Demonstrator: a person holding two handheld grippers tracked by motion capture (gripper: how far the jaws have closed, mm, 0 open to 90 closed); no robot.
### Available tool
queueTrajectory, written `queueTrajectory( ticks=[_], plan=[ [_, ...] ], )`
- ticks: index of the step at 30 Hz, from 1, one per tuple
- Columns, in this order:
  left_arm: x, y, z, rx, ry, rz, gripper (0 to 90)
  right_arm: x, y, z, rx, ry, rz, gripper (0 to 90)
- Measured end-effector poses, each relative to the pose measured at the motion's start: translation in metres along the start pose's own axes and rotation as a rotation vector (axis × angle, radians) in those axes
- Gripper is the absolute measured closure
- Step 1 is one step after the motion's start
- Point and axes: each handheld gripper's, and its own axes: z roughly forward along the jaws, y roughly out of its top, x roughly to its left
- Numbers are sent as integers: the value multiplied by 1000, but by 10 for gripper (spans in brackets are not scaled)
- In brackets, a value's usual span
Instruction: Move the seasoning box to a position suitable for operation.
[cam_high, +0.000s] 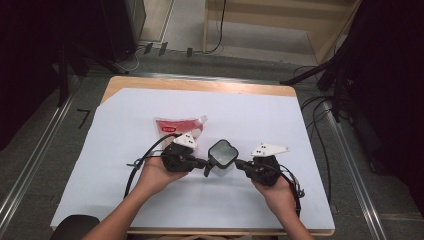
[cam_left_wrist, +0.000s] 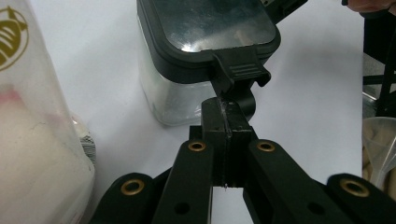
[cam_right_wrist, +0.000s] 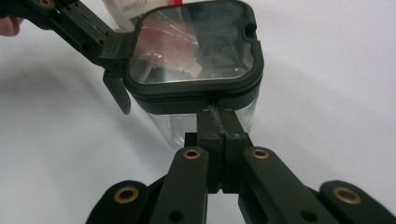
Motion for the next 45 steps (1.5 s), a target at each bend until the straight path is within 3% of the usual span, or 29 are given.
queueTrajectory(
  ticks=[7,13,17,25,31,41,45],
  plan=[
    [-7,2,4,-5,-1,11,900,-2,0,1,-1,-16,11,899],
    [-14,2,9,-8,-1,-4,900,-5,0,1,-5,-28,28,899],
    [-17,3,14,-21,-23,-25,900,-9,0,2,-15,-33,40,899],
    [-24,7,26,-24,-62,-9,900,-17,0,5,-23,-34,87,899],
    [-30,7,33,-33,-105,-19,900,-20,1,11,-17,-33,82,900],
    [-24,5,11,-31,-114,-25,860,-15,2,-7,-47,-4,69,900],
    [-22,5,1,-49,-93,-15,810,-8,1,-15,-54,9,63,900]
  ],
)
